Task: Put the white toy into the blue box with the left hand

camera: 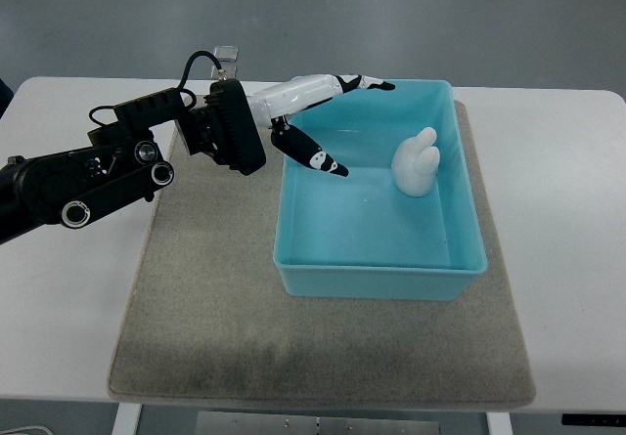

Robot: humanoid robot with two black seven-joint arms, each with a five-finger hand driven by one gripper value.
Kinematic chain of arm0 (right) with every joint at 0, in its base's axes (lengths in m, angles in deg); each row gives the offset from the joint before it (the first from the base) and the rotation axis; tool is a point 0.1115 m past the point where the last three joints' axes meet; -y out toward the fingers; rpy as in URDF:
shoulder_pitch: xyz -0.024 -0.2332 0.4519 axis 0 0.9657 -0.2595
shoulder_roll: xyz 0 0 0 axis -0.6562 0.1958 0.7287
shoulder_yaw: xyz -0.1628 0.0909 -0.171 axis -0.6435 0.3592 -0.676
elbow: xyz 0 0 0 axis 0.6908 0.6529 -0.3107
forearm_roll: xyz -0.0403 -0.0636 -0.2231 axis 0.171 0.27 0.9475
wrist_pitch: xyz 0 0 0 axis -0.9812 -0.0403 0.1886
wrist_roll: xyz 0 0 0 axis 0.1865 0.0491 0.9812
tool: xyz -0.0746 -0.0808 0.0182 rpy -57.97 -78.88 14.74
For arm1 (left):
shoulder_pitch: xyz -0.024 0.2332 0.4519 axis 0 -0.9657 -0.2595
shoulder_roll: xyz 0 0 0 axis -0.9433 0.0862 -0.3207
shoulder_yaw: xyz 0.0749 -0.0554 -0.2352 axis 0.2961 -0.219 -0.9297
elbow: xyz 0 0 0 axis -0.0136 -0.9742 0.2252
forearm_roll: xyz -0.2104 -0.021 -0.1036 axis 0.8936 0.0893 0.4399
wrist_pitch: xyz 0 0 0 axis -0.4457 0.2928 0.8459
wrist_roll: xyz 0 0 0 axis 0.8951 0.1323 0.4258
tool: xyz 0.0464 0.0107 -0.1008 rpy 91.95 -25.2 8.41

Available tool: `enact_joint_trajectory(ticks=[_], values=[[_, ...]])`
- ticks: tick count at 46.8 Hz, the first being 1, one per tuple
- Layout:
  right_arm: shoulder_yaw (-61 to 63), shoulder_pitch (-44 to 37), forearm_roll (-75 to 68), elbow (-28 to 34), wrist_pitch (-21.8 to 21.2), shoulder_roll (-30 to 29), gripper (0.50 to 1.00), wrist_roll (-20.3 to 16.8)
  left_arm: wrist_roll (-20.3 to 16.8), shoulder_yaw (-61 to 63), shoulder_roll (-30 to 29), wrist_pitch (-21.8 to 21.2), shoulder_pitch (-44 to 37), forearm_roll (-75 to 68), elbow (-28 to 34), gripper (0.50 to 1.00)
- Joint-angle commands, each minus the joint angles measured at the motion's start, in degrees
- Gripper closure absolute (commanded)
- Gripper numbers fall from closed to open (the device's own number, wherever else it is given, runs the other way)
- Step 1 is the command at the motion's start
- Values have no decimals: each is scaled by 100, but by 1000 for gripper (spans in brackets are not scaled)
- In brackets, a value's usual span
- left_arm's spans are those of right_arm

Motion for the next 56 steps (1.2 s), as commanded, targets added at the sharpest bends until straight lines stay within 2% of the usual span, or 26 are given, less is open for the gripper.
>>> enact_joint_trajectory(ticks=[1,10,17,24,29,40,47,56], values=[[0,0,0,0,0,0,564,0,3,-5,-82,-150,-9,726,0,508],[0,0,0,0,0,0,564,0,3,-13,-319,-264,-18,2580,43,508],[0,0,0,0,0,0,564,0,3,-13,-425,-299,-18,4109,324,508],[0,0,0,0,0,0,564,0,3,-22,-434,-695,-18,5182,615,506],[0,0,0,0,0,0,564,0,3,-31,-460,-669,-35,5833,948,506],[0,0,0,0,0,0,564,0,12,-303,-469,-634,-272,7502,1098,506],[0,0,0,0,0,0,564,0,12,-786,-460,-230,-650,8356,1160,506],[0,0,0,0,0,0,564,0,29,-857,-451,-220,-694,8874,1370,506]])
